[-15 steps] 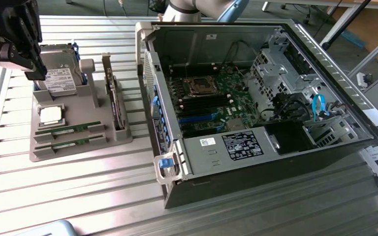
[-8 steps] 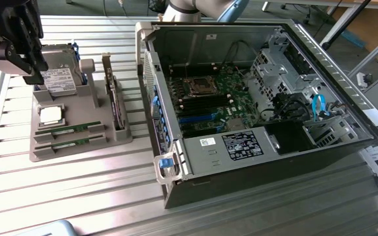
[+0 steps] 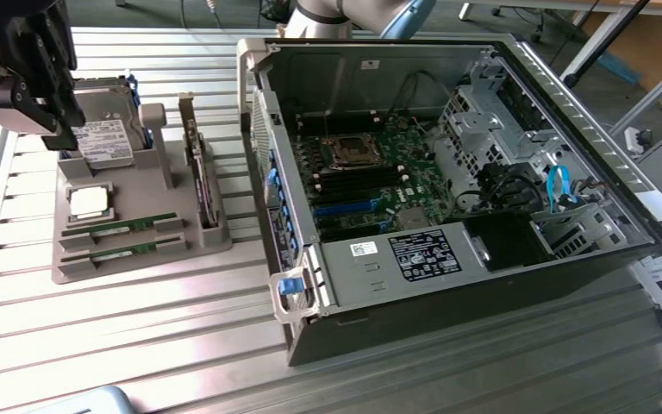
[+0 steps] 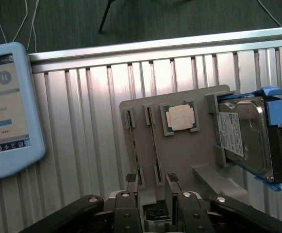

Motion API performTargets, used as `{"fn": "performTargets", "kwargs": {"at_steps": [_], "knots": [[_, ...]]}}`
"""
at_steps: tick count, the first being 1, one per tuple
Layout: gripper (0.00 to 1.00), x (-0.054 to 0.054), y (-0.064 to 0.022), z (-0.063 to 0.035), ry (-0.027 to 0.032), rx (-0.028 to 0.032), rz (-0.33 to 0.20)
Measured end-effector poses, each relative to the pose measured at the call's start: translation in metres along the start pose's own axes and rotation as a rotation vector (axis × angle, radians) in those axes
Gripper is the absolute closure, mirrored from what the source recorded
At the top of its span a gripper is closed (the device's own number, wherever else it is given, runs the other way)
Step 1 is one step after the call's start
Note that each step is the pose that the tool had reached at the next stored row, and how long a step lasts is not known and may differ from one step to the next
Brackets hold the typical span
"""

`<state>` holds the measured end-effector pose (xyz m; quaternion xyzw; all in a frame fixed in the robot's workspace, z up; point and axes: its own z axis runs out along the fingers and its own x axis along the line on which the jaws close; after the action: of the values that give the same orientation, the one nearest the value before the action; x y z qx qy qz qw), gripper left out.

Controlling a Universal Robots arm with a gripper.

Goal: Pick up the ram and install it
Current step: 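Pick up the ram and move it above insertion slot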

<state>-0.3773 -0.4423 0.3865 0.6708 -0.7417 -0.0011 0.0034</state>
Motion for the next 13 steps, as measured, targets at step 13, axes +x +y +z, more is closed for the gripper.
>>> {"fn": "performTargets", "kwargs": {"at_steps": [13], "knots": [[0.64,0.0000,0.0000,0.0097,0.0001,0.0000,0.000]]}}
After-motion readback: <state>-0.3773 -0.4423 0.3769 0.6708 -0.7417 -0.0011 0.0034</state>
